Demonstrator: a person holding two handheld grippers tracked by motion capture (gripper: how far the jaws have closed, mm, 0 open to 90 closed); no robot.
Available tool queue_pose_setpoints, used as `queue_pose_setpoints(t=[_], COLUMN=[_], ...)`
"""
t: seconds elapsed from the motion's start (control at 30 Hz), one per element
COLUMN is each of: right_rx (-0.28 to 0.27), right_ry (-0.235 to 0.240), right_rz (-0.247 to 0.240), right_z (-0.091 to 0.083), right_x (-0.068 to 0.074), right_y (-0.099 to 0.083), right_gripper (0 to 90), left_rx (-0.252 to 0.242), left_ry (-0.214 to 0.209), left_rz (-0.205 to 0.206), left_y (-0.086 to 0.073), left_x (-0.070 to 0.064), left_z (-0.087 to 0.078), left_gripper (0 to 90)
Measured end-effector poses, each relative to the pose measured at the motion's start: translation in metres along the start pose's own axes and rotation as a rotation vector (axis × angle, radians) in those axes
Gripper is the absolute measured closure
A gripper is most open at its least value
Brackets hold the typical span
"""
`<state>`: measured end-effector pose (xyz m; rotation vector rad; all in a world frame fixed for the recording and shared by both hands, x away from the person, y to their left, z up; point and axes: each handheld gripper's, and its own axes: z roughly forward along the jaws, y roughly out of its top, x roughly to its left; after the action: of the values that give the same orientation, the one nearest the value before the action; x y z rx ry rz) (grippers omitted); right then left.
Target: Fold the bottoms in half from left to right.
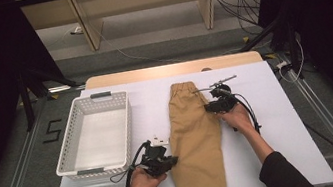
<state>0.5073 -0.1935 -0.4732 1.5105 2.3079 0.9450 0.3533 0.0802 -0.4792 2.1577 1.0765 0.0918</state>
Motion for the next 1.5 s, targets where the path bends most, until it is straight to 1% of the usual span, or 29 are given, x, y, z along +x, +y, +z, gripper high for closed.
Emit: queue_pose_setpoints(t=[0.07,0.1,0.17,0.2,0.33,0.47,0.57,0.6,0.63,0.67,0.73,0.77,0.8,0.83,0.9,0.93,1.03,1.13,1.2,1.27,1.3,1.37,1.5], right_rx=[-0.009,-0.013,-0.012,-0.010,-0.010,-0.006,-0.006,-0.007,-0.007,-0.012,-0.021,-0.026,-0.034,-0.040,-0.054,-0.060,-0.071,-0.083,-0.091,-0.100,-0.109,-0.127,-0.154], right_ry=[-0.022,-0.032,-0.030,-0.027,-0.040,-0.044,-0.057,-0.066,-0.075,-0.080,-0.078,-0.081,-0.084,-0.080,-0.070,-0.066,-0.049,-0.030,-0.023,-0.022,-0.011,0.010,0.025], right_rz=[-0.013,-0.014,-0.009,-0.011,-0.036,-0.034,-0.040,-0.042,-0.042,-0.038,-0.036,-0.039,-0.041,-0.041,-0.052,-0.059,-0.054,-0.060,-0.061,-0.062,-0.054,-0.053,-0.068], right_z=[-0.003,-0.005,-0.007,-0.007,-0.004,-0.002,0.000,0.000,0.000,-0.001,-0.005,-0.007,-0.010,-0.014,-0.019,-0.022,-0.029,-0.036,-0.040,-0.044,-0.046,-0.050,-0.056], right_x=[-0.003,-0.005,-0.008,-0.009,-0.008,-0.008,-0.007,-0.007,-0.007,-0.007,-0.009,-0.009,-0.009,-0.009,-0.009,-0.009,-0.010,-0.010,-0.009,-0.007,-0.006,-0.004,0.002], right_y=[0.000,0.000,-0.002,-0.003,-0.003,-0.004,-0.006,-0.006,-0.005,-0.005,-0.005,-0.004,-0.004,-0.003,-0.003,-0.003,-0.004,-0.004,-0.005,-0.006,-0.006,-0.007,-0.008], right_gripper=[74.4,77.3,86.9,88.4,88.9,88.4,86.9,84.7,80.7,79.2,76.6,74.3,71.6,67.9,63.3,60.3,49.6,45.6,43.1,40.6,39.7,38.4,34.3], left_rx=[-0.001,-0.001,0.002,0.003,0.003,0.013,0.015,0.016,0.013,0.013,0.011,0.005,0.004,0.000,-0.019,-0.030,-0.057,-0.088,-0.102,-0.123,-0.123,-0.125,-0.133], left_ry=[-0.002,-0.002,-0.007,-0.008,-0.011,-0.015,-0.015,-0.016,-0.018,-0.022,-0.023,-0.021,-0.011,-0.003,0.015,0.020,0.036,0.050,0.048,0.041,0.042,0.037,0.029], left_rz=[0.001,0.000,0.004,0.005,0.006,0.008,0.009,0.005,-0.004,-0.010,-0.007,-0.008,-0.010,-0.013,-0.022,-0.028,-0.032,-0.044,-0.052,-0.052,-0.049,-0.050,-0.058], left_y=[0.000,-0.001,-0.001,-0.001,-0.001,-0.001,-0.002,-0.001,-0.001,-0.001,0.000,0.002,0.003,0.004,0.006,0.007,0.011,0.014,0.015,0.016,0.016,0.017,0.020], left_x=[0.000,0.000,0.000,-0.001,-0.001,0.000,-0.001,0.000,0.000,0.001,0.000,0.000,0.000,-0.001,0.000,-0.001,-0.001,0.000,0.001,0.001,0.001,0.000,0.000], left_z=[0.000,0.001,0.001,0.001,0.001,0.003,0.003,0.002,0.002,0.001,-0.001,-0.003,-0.005,-0.006,-0.011,-0.013,-0.019,-0.023,-0.025,-0.027,-0.027,-0.027,-0.026], left_gripper=[87.1,87.1,86.9,86.9,86.9,86.7,86.5,86.2,85.8,85.0,82.4,79.1,73.8,65.3,55.2,52.1,42.8,37.6,34.9,32.5,31.6,29.5,27.1])
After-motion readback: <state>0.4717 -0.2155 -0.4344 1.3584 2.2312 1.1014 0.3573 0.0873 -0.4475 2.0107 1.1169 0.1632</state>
